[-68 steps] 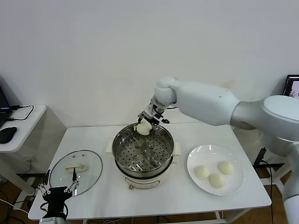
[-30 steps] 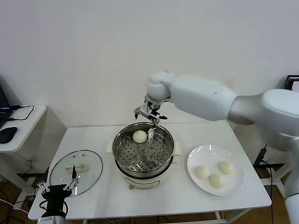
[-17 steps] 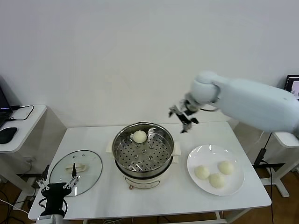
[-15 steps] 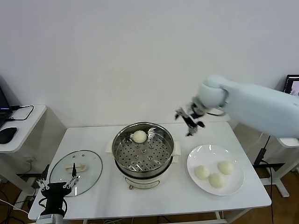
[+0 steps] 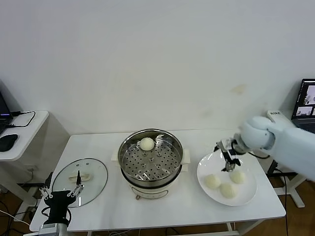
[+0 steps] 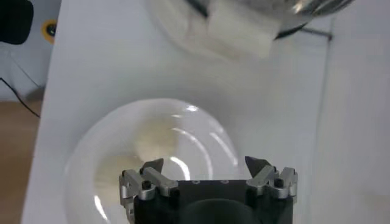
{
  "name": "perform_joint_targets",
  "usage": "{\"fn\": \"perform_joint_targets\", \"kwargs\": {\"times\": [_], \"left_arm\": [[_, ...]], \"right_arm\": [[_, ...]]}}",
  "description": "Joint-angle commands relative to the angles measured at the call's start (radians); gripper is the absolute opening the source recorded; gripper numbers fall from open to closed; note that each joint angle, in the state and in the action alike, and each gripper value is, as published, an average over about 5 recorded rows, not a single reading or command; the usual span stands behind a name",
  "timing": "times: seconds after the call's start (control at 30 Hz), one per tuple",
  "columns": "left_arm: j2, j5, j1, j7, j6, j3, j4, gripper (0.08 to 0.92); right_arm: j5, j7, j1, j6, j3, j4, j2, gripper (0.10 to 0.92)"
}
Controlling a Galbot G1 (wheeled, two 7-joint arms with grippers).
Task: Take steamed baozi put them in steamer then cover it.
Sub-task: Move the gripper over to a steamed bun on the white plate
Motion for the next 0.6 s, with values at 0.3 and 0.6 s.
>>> {"fn": "perform_joint_targets", "kwargs": {"times": [0.3,0.6], "left_arm": [[-0.01,0.001,-0.004,0.001,0.0,-0.004,0.005,0.823],[-0.012,0.001,-0.006,0.001,-0.001,-0.007,0.013,0.823]], "right_arm": [[-0.114,0.035,-0.269,0.008,0.137,-0.129,0.091,0.823],[-0.119,0.04,-0.281,0.007,0.144,-0.181,0.157,0.823]]}}
